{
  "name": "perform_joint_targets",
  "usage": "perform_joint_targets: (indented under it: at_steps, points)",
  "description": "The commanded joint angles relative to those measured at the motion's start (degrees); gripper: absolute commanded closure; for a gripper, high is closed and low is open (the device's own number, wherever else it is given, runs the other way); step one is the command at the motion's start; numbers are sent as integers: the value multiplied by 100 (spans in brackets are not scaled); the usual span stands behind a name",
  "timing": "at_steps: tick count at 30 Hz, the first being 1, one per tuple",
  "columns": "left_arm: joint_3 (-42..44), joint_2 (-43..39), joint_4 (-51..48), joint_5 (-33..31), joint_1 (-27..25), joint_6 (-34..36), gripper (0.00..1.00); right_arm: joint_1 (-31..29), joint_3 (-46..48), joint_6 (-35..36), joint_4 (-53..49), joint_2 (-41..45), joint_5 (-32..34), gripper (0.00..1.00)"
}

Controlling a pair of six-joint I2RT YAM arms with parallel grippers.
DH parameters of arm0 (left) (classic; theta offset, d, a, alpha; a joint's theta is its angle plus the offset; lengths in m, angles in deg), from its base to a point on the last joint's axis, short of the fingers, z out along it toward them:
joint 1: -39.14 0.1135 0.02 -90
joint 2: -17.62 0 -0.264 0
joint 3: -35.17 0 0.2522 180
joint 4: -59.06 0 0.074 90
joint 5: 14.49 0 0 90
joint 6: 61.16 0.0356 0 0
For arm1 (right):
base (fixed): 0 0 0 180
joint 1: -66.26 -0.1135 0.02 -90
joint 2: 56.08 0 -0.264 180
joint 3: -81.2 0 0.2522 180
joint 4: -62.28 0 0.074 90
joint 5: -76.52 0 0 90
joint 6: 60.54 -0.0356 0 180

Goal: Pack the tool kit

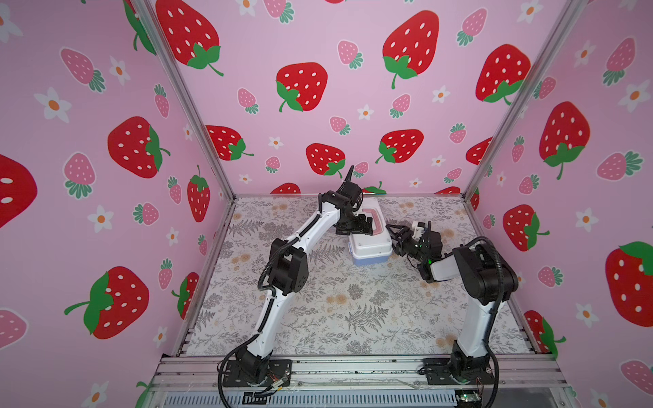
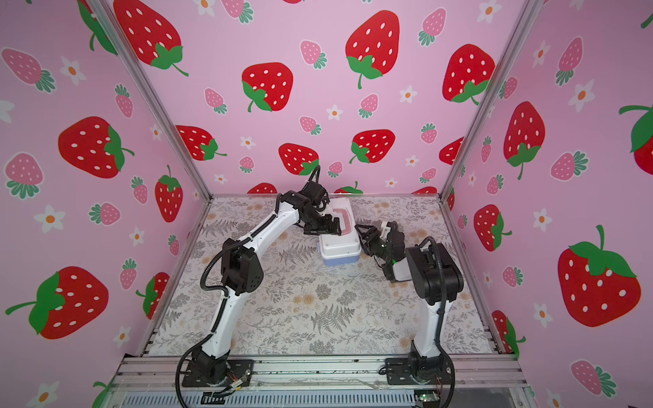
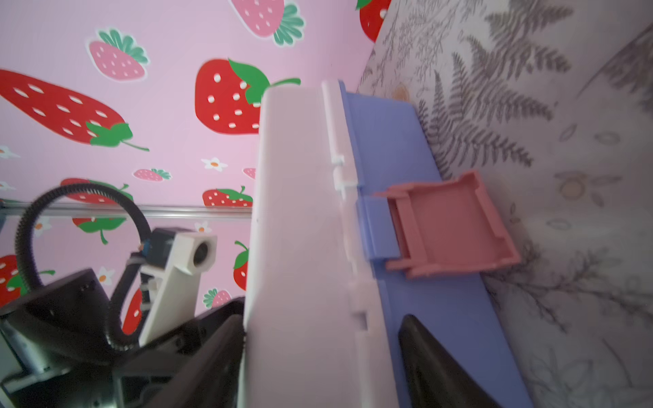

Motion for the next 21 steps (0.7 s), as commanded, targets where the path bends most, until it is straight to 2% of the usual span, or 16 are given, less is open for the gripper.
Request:
perform_joint_targets:
  at_steps: [1, 4, 10, 13, 21]
  points:
    - [-142, 383, 33, -158, 73, 193, 4, -204, 227, -131, -140, -118, -359, 12]
    - [-134, 403, 75, -102, 74, 157, 4, -263, 280, -634, 337, -431, -258, 1]
    - [-163, 379, 131, -51, 53, 226, 4, -403, -48, -1220, 540, -931, -138, 1]
    - [-286, 442, 129, -34, 44, 203, 4, -528, -20, -1645, 986, -1060, 102, 1]
    - [-726, 559, 64, 2, 61, 158, 1, -1429, 663, -1198, 663, -262, 939, 1]
